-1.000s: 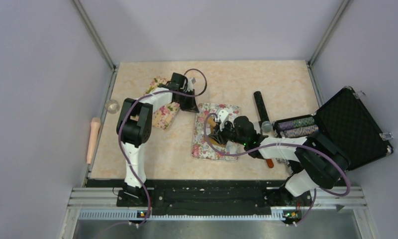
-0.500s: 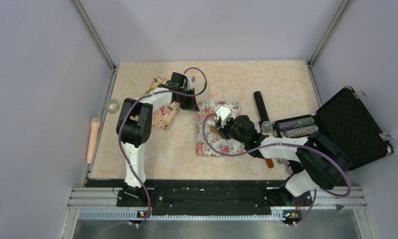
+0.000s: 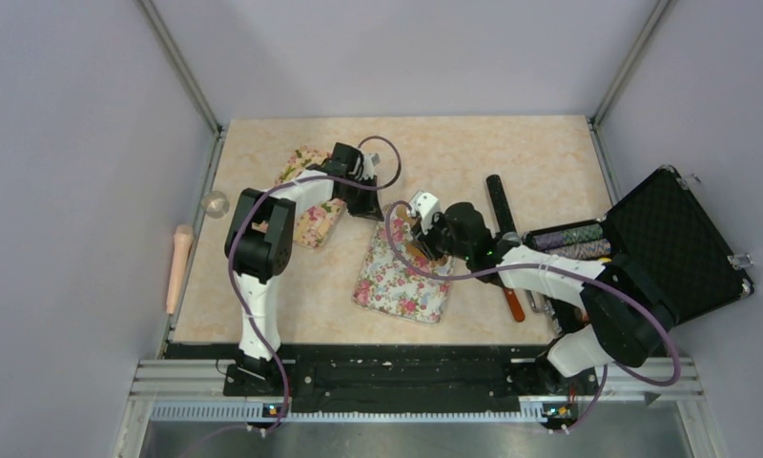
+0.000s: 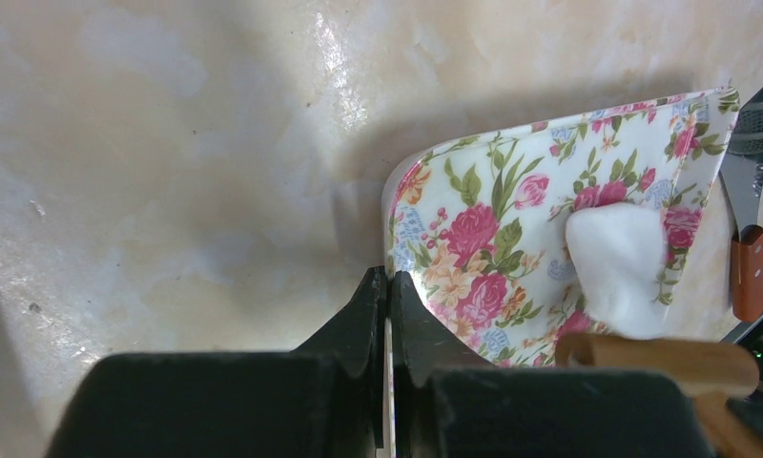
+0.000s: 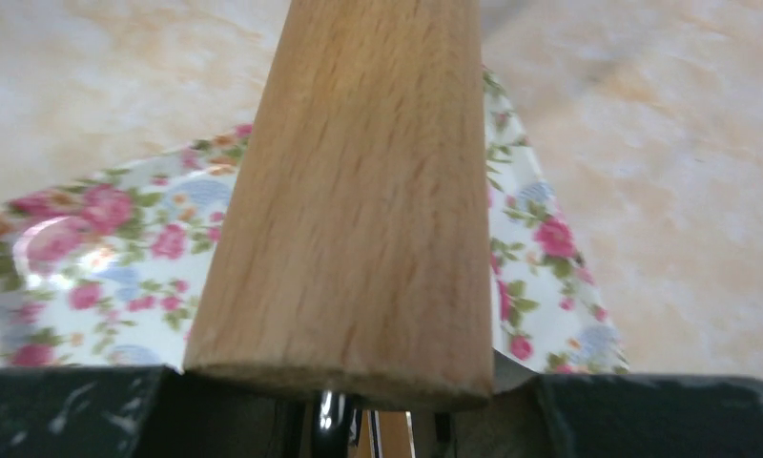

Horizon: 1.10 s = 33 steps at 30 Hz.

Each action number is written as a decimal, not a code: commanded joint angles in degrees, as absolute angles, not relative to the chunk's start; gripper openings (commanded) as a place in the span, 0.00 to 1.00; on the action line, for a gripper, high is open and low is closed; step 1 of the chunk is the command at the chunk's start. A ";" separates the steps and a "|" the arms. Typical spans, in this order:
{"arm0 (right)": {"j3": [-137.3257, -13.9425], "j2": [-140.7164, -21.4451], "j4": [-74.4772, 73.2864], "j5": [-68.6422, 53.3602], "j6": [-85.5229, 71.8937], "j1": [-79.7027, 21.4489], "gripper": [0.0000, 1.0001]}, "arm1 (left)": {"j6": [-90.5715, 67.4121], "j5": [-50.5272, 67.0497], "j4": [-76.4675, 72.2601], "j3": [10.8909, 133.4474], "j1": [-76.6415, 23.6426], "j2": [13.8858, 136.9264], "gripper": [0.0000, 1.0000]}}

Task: Roll out the dumpling wrappers from the dough
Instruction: Flatten out the dough on the work surface.

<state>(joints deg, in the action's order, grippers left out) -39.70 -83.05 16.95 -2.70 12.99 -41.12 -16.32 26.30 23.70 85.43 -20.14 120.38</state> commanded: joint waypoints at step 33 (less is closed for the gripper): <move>-38.43 -96.43 39.10 29.41 -8.67 -47.63 0.00 | -29.49 22.26 16.59 78.55 -21.16 120.03 0.00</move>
